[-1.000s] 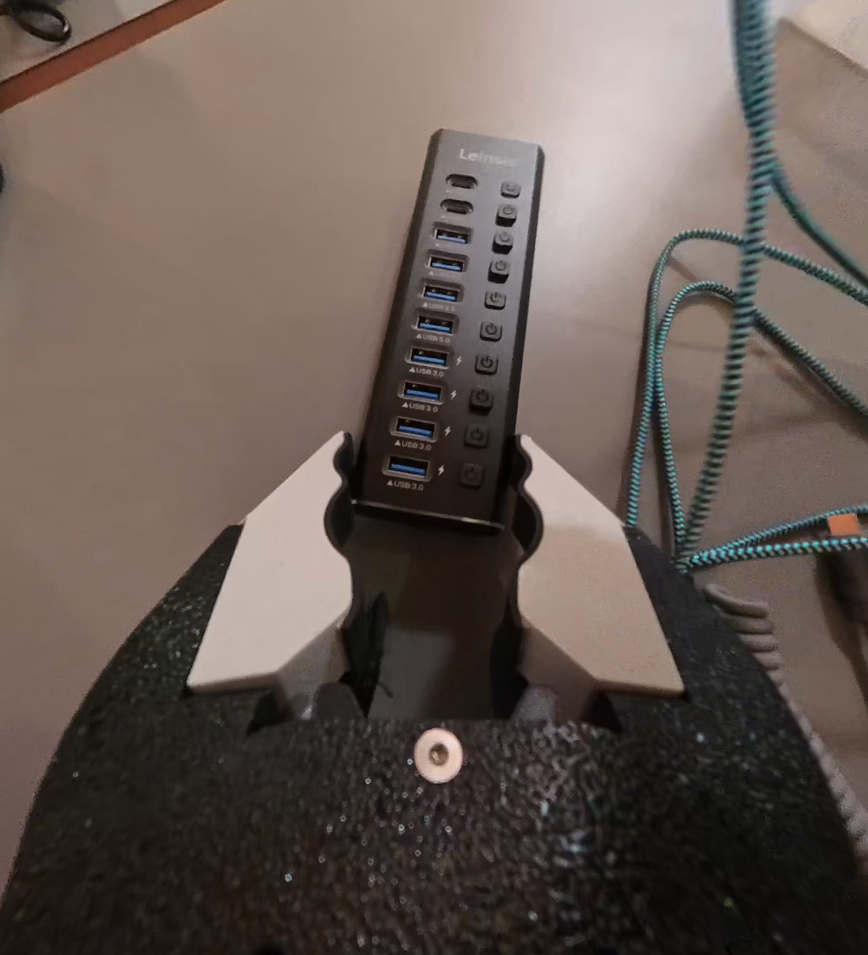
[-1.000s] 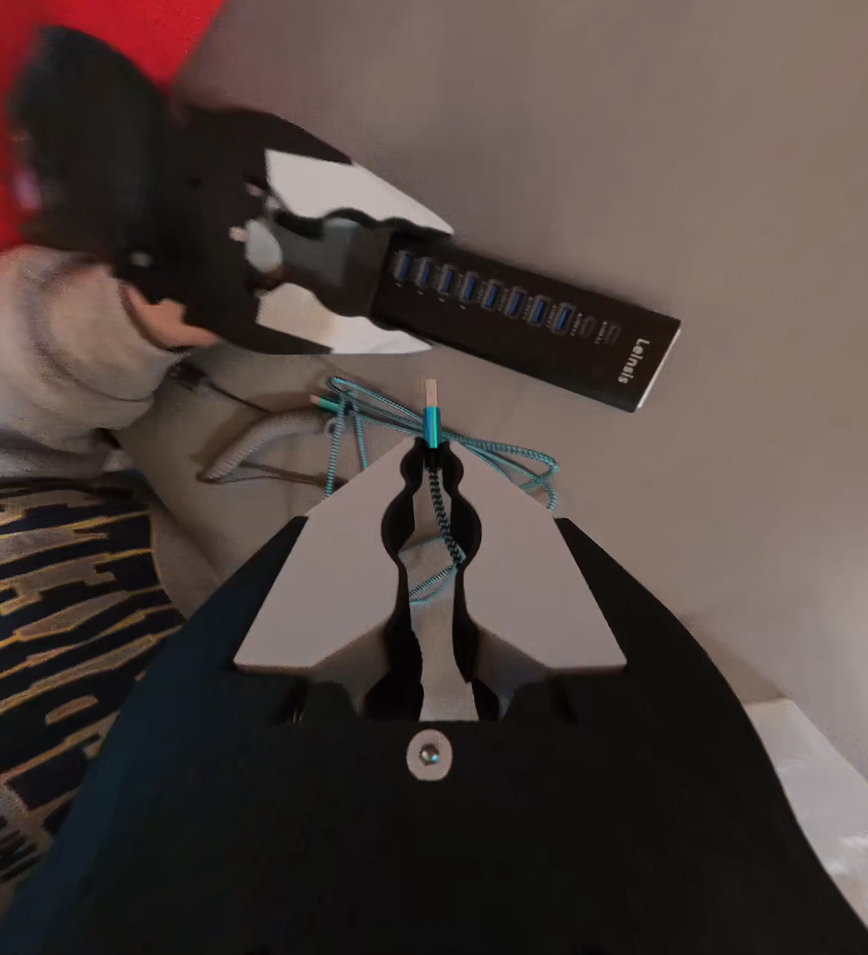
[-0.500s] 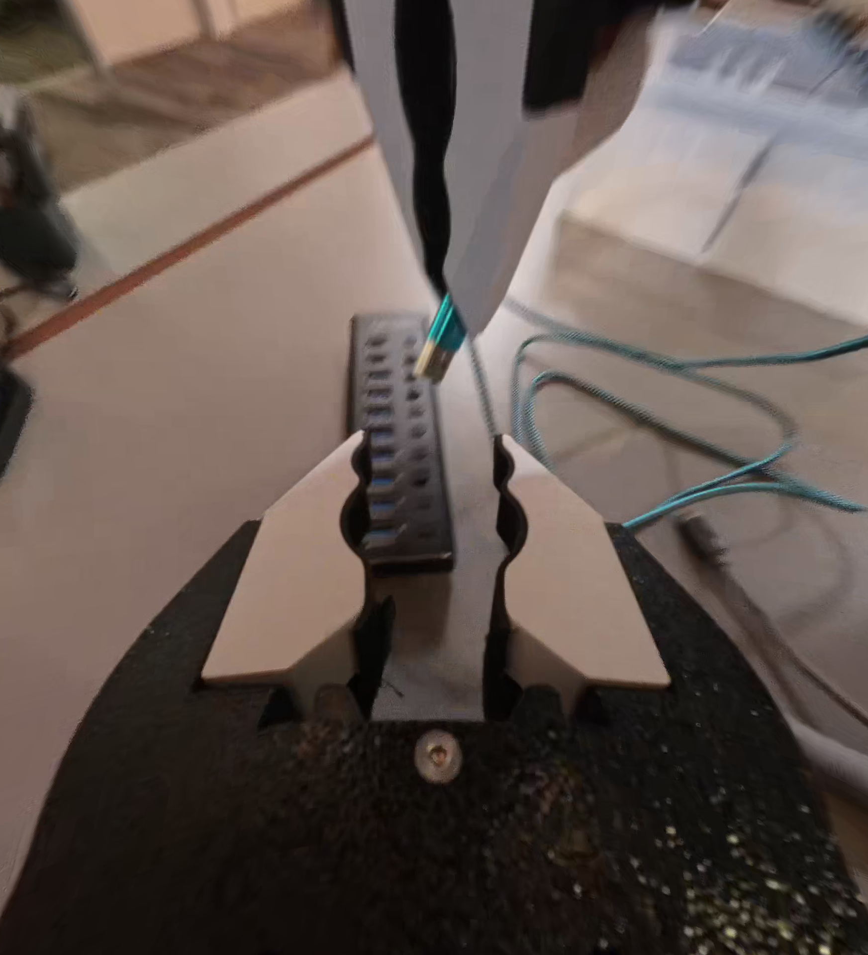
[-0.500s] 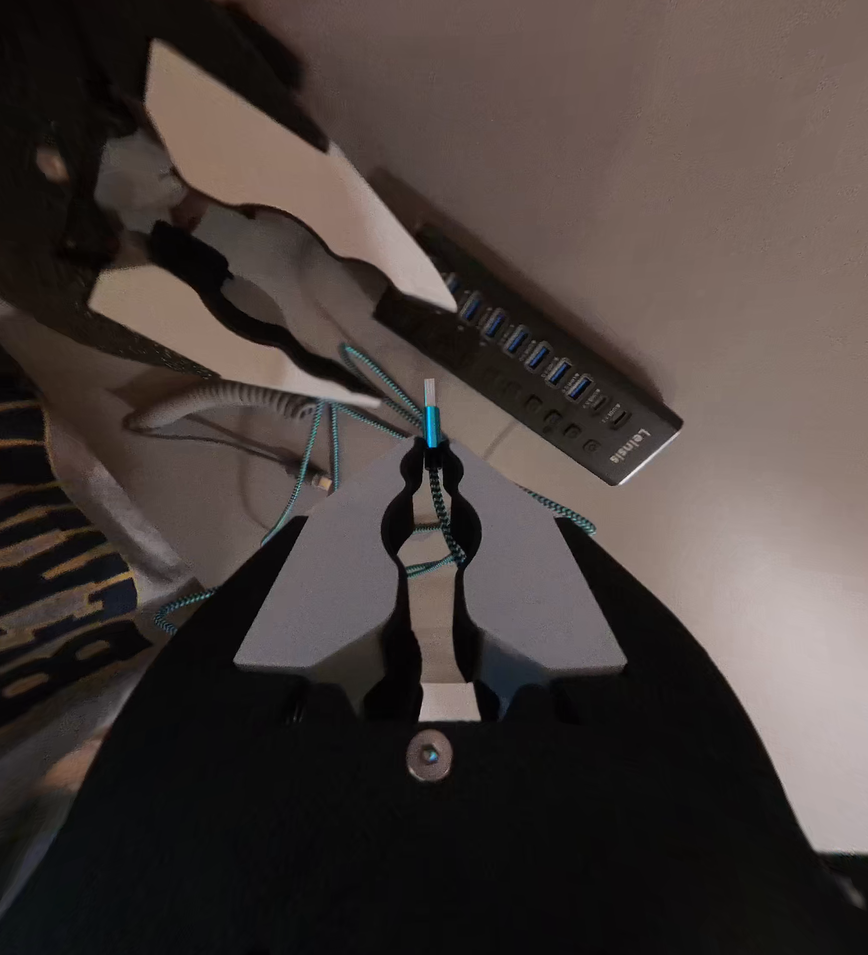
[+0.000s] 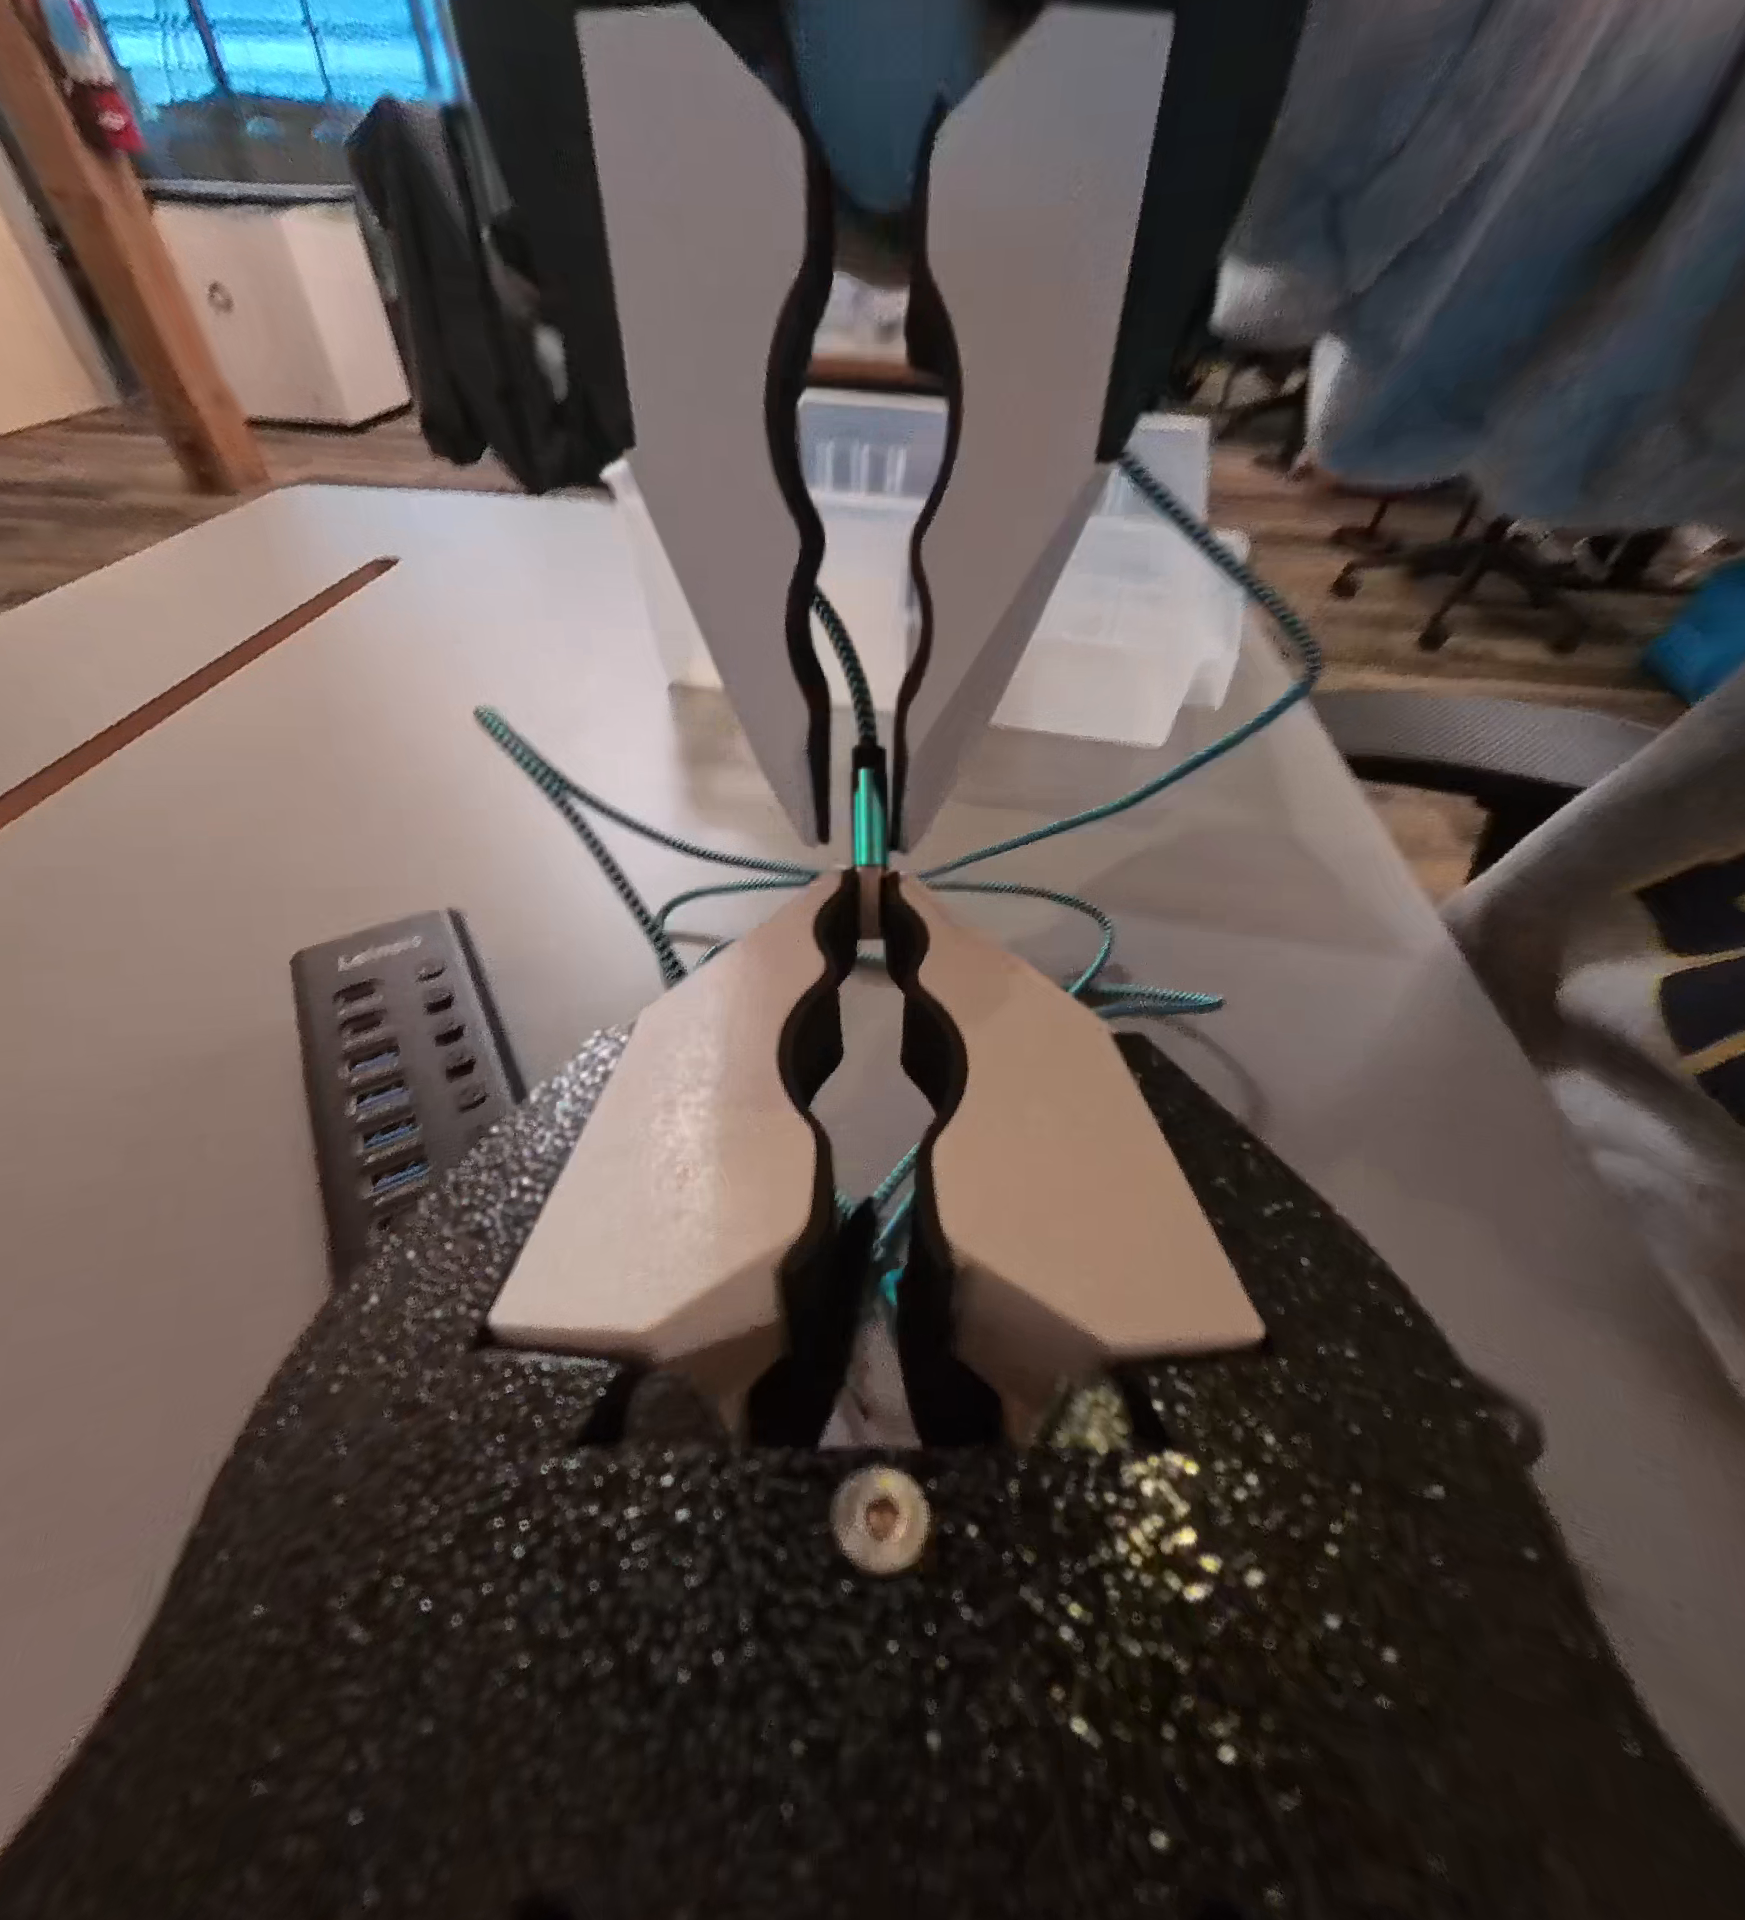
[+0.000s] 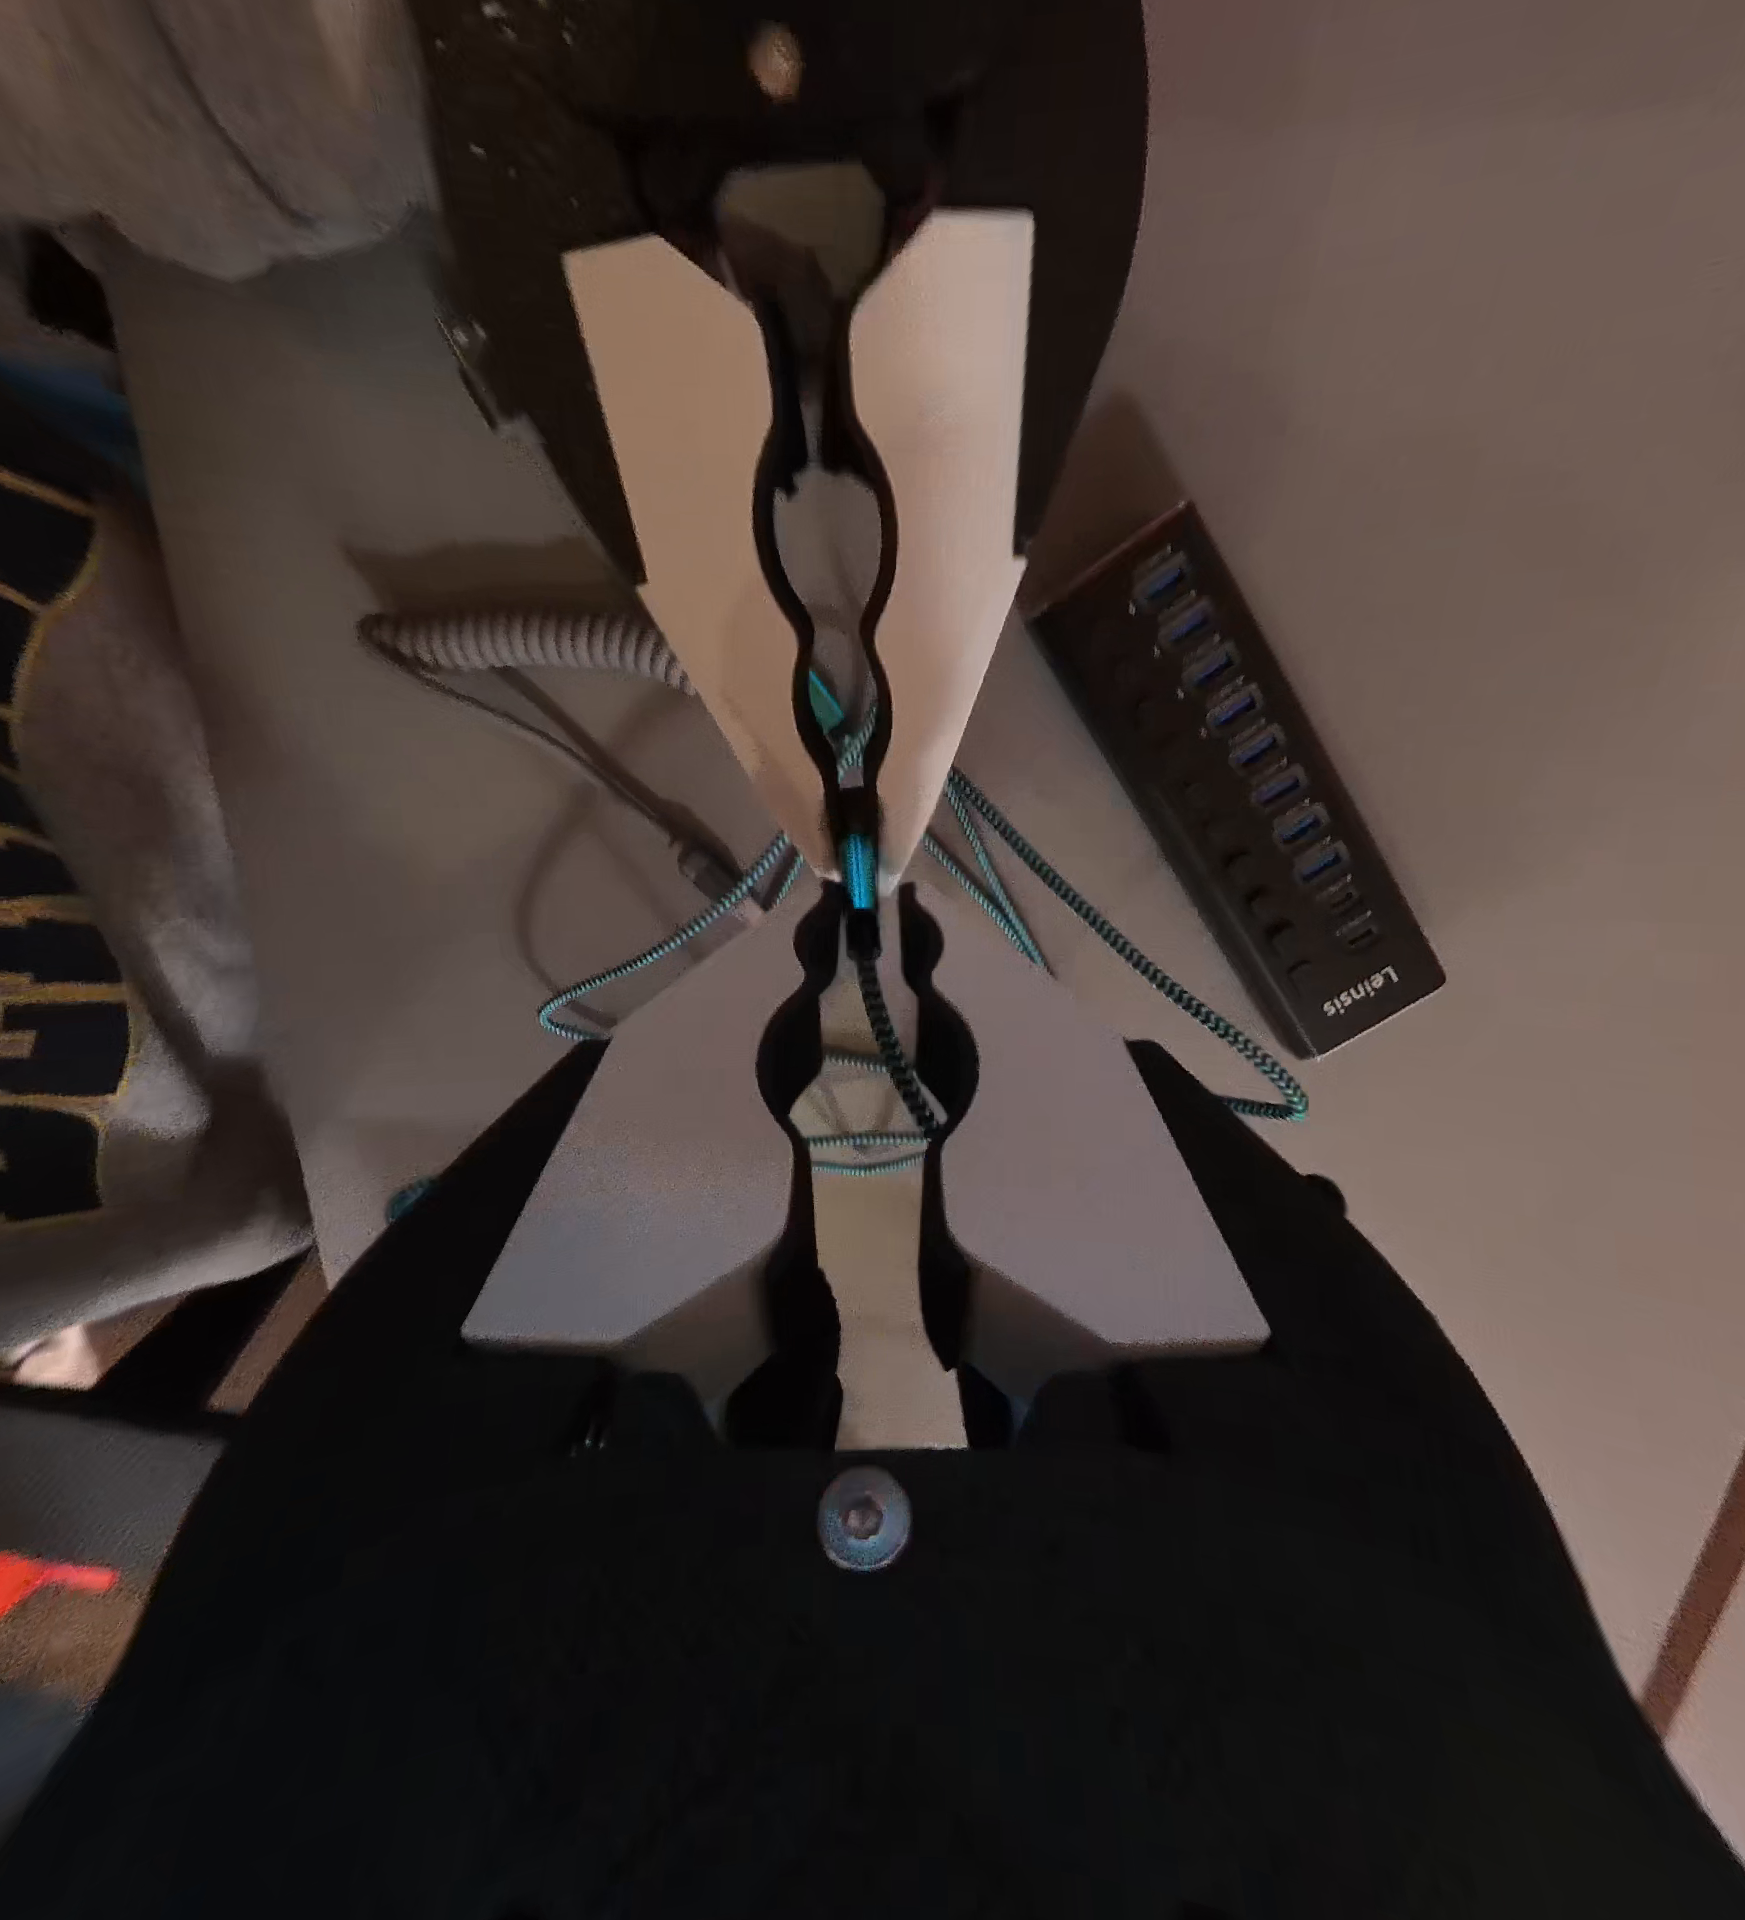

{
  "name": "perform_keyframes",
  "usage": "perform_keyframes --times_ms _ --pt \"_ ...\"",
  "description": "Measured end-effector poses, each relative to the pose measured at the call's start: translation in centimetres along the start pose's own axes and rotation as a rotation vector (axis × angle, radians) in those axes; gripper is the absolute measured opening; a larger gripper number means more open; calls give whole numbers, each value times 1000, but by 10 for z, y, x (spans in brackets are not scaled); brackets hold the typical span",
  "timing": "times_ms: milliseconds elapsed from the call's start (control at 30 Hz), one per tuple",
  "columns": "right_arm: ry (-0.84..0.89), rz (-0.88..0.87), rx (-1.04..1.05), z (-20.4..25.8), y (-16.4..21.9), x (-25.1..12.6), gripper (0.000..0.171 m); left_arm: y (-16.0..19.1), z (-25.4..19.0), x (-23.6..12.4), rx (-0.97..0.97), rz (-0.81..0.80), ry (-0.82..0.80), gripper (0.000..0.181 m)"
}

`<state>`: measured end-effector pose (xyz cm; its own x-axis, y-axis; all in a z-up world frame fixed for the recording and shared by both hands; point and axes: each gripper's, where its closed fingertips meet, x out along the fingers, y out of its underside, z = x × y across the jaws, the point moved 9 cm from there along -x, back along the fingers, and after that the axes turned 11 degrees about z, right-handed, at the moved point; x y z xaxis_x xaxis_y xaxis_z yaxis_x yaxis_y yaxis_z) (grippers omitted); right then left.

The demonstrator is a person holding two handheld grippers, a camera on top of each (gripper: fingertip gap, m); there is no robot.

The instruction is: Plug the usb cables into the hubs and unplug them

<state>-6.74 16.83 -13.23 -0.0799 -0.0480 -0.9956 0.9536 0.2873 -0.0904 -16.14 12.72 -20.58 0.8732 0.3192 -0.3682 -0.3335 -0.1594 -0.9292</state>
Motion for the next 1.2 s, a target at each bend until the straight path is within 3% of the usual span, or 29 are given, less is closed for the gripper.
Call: perform_keyframes --times_ms 33,367,467,633,733,833,900,1200 --pt "6 -45 -2 2 1 -4 13 -1 0 -1 -11 -35 22 2" --pt "-45 -531 94 11 17 -52 26 -12 -2 -13 -61 -403 177 2" --pt "-43 -508 96 11 20 -48 23 -14 -4 -15 -53 -461 203 2" --pt "151 -577 21 11 19 -63 41 -11 -3 -12 -37 -414 189 2" --pt "92 -586 12 14 18 -74 53 -12 -7 -9 -4 -394 191 2" --pt "-1 -390 12 17 20 -60 45 -13 -9 -9 2 -411 194 2" --pt "-40 -348 20 19 20 -55 34 -13 -8 -11 0 -426 194 2" --pt "-58 -423 54 18 17 -49 18 -14 -6 -14 -32 -514 230 2"
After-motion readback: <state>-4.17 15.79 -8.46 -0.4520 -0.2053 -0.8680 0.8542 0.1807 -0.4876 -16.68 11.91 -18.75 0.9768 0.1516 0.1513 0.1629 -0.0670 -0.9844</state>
